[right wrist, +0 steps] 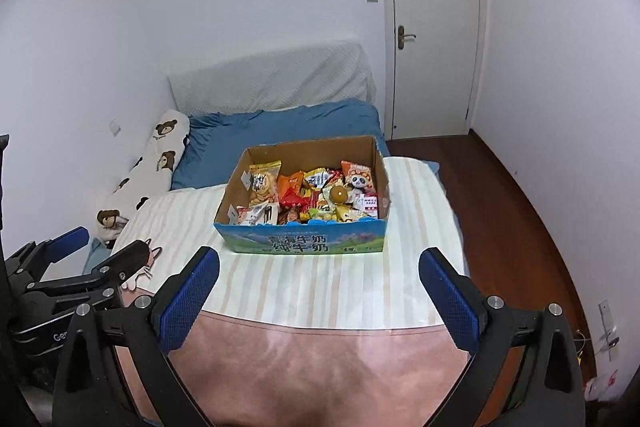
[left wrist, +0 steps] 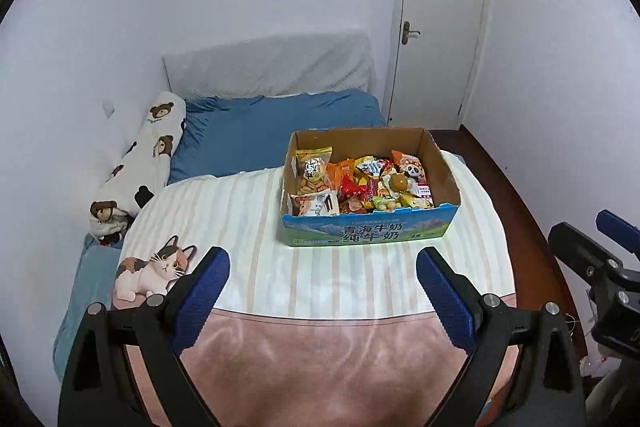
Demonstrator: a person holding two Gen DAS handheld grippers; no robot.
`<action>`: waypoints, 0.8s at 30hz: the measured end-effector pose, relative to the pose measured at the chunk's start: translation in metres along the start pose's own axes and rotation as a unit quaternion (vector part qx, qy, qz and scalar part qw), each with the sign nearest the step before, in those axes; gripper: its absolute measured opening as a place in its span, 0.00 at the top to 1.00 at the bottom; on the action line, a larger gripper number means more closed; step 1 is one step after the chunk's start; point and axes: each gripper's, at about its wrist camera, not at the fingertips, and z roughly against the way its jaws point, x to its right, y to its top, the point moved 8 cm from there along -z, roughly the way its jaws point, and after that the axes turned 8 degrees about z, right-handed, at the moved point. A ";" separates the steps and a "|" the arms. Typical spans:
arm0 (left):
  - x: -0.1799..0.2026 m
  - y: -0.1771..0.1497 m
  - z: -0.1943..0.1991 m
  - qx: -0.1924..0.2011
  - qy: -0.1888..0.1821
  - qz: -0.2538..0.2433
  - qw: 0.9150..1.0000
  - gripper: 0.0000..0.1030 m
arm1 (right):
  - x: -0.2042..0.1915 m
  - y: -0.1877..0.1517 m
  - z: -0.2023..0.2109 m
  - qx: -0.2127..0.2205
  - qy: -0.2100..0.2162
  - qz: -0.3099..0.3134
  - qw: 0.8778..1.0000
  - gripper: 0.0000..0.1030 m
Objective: Organize snacks
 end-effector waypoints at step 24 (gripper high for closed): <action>-0.003 0.011 -0.048 -0.003 0.016 -0.001 1.000 0.00 | 0.019 0.006 -0.053 -0.021 -0.017 -0.026 0.999 0.00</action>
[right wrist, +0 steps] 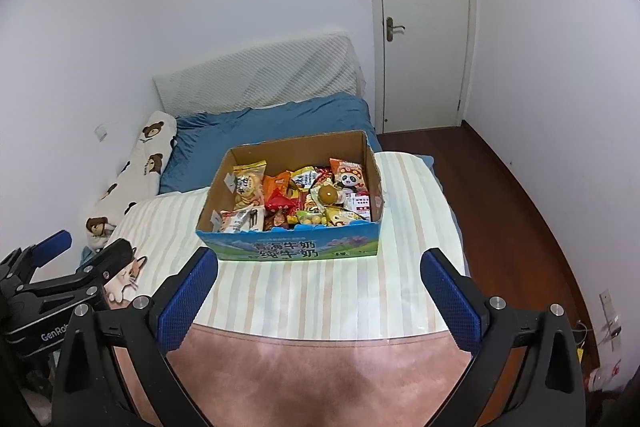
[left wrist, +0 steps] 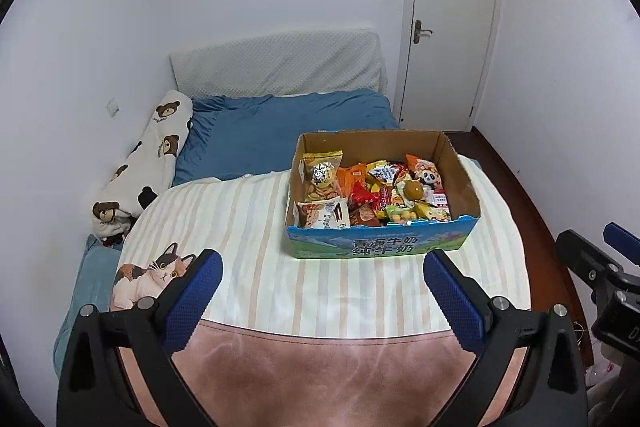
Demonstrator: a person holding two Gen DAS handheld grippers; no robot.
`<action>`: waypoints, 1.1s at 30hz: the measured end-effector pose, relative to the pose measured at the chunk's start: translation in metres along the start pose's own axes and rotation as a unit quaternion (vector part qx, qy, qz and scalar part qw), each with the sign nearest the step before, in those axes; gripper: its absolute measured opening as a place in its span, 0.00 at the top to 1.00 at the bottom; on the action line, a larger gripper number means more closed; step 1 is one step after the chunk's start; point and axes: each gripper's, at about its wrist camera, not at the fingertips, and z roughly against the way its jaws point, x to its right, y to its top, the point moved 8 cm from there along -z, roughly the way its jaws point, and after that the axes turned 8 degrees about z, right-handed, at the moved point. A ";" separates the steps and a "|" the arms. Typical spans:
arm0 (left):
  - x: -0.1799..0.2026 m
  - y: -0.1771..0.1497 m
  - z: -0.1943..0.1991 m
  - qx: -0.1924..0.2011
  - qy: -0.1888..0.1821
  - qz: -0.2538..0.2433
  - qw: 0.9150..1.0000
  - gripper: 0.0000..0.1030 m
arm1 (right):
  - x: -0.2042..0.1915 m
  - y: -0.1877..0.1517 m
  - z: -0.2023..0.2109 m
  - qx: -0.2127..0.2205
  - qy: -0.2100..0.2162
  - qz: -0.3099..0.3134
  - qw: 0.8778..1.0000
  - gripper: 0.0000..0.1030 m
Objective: Organize snacks
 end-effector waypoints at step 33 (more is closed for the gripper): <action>0.025 0.044 -0.147 -0.093 0.011 -0.022 0.995 0.00 | 0.034 0.029 -0.151 -0.077 -0.039 -0.017 0.996 0.00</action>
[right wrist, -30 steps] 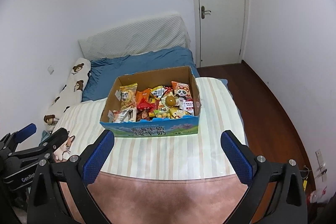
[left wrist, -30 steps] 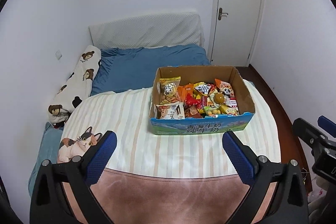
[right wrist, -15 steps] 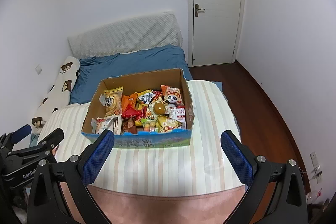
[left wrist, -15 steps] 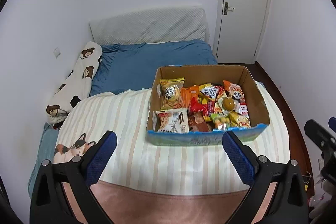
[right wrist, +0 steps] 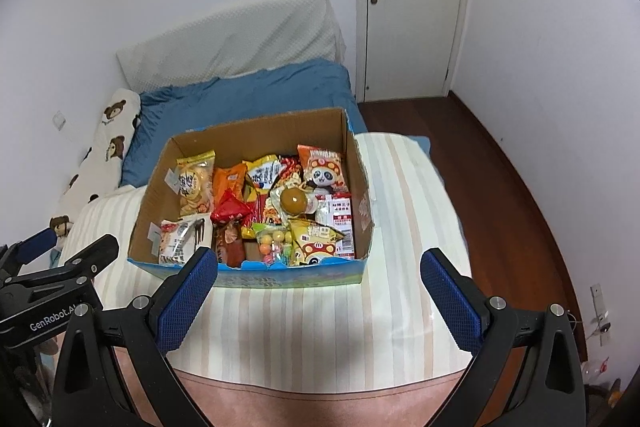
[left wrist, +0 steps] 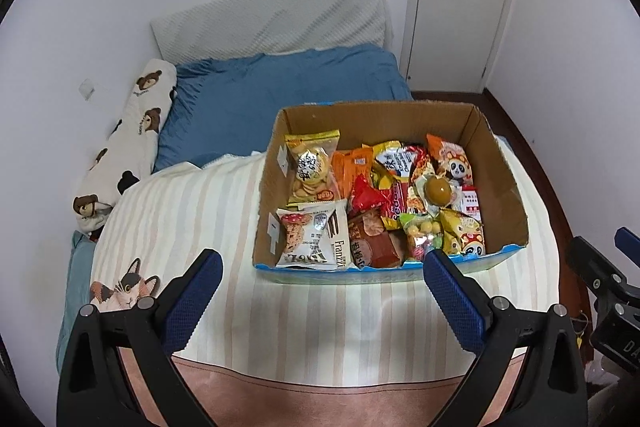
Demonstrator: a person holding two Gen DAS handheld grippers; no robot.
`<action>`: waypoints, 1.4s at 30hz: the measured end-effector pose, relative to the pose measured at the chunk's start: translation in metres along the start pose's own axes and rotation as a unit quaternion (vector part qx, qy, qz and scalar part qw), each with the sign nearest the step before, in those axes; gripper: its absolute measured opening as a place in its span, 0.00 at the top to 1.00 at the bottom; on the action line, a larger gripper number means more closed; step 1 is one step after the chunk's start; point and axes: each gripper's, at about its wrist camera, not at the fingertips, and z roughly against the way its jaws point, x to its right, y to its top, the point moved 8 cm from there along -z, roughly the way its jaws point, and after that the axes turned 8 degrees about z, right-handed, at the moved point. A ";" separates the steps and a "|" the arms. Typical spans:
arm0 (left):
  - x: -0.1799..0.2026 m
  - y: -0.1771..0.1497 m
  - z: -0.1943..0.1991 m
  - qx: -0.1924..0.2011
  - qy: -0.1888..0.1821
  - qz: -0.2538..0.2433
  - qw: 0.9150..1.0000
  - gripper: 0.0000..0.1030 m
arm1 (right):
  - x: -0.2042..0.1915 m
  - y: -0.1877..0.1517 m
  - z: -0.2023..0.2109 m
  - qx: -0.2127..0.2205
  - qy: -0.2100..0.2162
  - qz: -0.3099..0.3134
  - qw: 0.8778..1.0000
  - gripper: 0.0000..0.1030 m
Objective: Organize snacks
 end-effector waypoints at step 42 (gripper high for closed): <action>0.013 0.004 0.003 -0.022 -0.027 0.000 0.999 0.00 | 0.003 0.008 0.005 -0.021 0.006 0.006 1.000 0.00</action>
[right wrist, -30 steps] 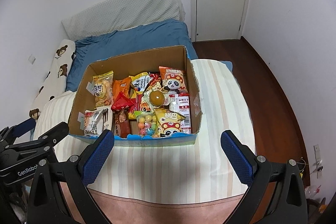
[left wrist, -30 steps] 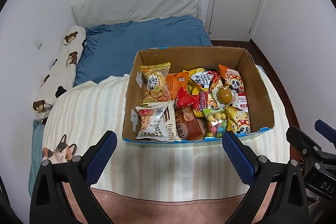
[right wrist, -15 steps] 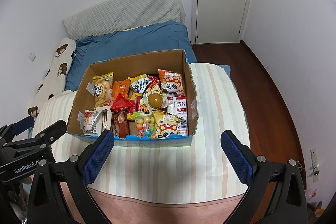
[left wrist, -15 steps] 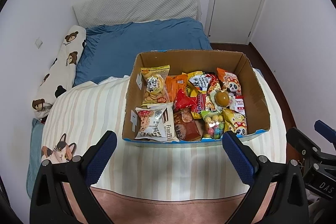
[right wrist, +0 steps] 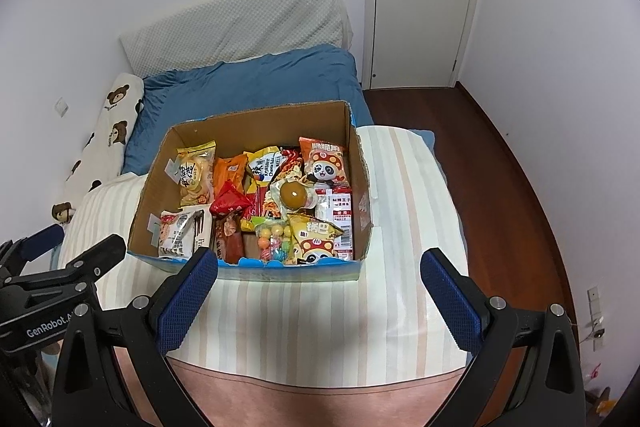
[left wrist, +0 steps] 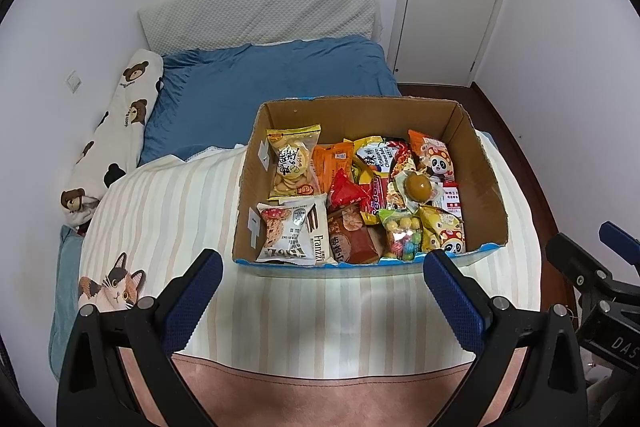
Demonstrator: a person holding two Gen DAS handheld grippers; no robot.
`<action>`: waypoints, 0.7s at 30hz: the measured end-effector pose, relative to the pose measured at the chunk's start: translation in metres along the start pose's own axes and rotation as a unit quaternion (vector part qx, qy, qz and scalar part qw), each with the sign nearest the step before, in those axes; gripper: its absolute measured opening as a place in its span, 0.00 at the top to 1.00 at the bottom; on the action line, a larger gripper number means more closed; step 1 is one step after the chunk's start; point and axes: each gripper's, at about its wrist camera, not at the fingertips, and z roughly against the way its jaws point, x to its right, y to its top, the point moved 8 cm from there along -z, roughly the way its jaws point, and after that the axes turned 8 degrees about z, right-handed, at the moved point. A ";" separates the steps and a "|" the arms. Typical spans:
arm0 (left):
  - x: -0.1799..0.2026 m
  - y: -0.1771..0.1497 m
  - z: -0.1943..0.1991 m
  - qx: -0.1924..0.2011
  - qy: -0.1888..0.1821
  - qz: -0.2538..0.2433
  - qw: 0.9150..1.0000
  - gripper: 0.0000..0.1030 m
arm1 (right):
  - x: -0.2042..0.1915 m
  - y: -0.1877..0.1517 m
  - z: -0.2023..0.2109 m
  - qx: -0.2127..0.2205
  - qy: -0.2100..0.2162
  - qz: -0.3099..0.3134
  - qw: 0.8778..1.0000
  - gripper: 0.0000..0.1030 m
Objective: Organize snacks
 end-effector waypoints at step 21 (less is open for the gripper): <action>0.002 -0.007 0.009 -0.001 -0.001 -0.003 1.000 0.00 | 0.002 -0.001 0.004 0.002 -0.002 0.001 1.000 0.00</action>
